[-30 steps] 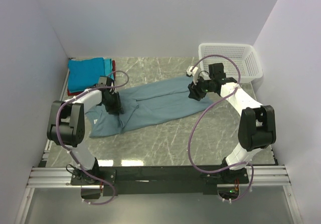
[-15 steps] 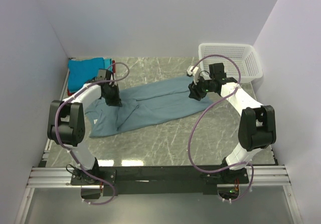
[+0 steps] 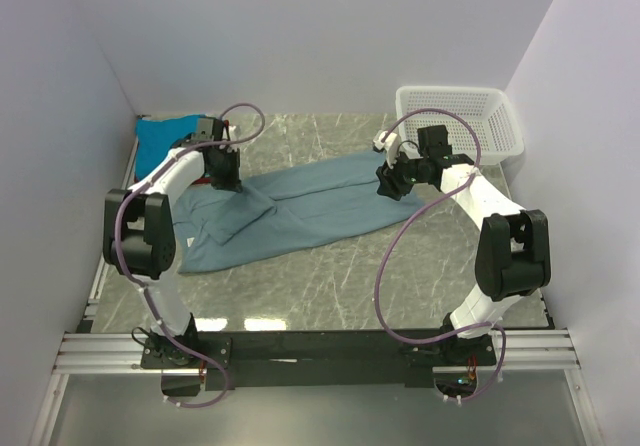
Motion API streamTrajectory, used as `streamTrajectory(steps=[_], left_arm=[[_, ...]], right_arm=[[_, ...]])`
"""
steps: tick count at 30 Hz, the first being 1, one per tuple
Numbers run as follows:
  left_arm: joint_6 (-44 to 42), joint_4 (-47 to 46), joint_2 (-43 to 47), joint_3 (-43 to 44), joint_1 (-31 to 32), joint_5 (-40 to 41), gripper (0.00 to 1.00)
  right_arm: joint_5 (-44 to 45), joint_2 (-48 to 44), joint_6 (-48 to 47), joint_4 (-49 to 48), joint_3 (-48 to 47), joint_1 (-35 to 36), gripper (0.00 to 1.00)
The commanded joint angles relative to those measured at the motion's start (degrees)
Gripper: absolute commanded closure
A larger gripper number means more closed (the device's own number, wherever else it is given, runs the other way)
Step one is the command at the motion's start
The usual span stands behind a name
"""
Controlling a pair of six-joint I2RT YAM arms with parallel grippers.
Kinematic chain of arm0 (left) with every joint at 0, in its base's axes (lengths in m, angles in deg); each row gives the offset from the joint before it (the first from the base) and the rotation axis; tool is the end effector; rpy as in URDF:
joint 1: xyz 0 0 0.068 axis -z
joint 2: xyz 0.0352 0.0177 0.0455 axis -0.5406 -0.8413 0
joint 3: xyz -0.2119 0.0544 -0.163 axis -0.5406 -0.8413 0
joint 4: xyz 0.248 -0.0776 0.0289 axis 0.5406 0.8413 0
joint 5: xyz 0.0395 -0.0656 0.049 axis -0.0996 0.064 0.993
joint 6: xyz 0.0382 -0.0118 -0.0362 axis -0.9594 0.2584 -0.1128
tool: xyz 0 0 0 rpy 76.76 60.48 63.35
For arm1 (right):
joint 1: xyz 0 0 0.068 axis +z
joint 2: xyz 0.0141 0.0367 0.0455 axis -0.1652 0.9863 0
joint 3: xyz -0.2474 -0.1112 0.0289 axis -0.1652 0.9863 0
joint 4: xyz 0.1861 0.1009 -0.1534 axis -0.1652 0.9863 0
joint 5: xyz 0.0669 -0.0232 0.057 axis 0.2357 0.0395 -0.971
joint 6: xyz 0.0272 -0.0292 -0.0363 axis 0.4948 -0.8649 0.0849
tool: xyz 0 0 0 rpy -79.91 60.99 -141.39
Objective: Fold and stack the t-shirts
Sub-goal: Fold the tshirt
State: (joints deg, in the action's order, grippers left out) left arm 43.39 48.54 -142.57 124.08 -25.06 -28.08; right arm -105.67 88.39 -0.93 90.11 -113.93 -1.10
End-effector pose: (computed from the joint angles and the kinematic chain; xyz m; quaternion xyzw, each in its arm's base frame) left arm 0.3825 -0.0580 0.2225 -0.0168 0.9625 -0.1322 0.2363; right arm 0.3463 0.0725 0.2450 -0.4795 0.7625 0.1883 0.3915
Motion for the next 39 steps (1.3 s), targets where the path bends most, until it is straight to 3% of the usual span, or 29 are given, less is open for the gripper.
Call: streamTrajectory(steps=[1, 20, 39], left_arm=[[-4.38, 0.59, -1.46, 5.06, 0.51, 2.63, 0.99], [-11.68, 3.14, -10.95, 16.57, 5.17, 12.48, 0.97], [-15.28, 1.03, -15.35, 21.06, 7.54, 14.85, 0.96]], right_arm=[[-0.51, -0.37, -0.54, -0.10, -0.88, -0.49, 0.47], [-0.51, -0.19, -0.81, 0.17, -0.97, -0.58, 0.47], [-0.77, -0.28, -0.90, 0.43, -1.06, -1.11, 0.47]])
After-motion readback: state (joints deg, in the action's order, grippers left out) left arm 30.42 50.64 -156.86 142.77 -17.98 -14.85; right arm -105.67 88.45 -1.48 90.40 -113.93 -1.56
